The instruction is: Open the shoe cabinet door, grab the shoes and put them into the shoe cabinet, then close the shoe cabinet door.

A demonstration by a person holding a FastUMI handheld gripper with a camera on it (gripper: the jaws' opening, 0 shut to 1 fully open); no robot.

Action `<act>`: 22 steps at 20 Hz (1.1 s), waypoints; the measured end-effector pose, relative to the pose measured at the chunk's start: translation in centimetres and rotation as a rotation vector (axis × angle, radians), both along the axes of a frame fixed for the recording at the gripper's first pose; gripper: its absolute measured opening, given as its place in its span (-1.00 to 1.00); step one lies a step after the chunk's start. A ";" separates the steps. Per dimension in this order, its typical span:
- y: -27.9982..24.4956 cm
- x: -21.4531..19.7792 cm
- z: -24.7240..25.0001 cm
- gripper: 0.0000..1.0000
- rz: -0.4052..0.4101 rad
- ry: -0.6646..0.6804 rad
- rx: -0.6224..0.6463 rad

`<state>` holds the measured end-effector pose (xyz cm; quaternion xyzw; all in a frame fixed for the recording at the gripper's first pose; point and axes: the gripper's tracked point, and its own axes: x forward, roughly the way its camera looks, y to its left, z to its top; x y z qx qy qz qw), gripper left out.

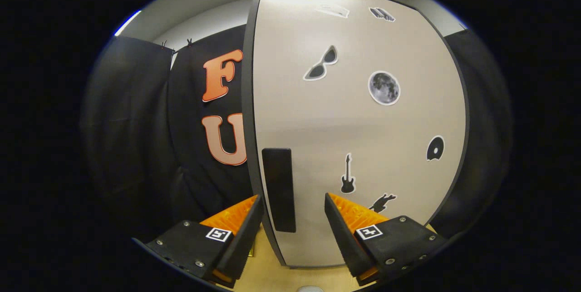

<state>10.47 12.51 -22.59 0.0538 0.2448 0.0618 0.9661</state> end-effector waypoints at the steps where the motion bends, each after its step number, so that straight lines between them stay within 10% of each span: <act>1: 0.4 0.3 -0.7 0.64 -0.006 0.026 0.026; 9: 1.0 1.3 -2.2 -0.22 -0.114 0.043 0.049; 22: -0.2 -2.4 -0.6 -0.55 -0.069 0.028 0.035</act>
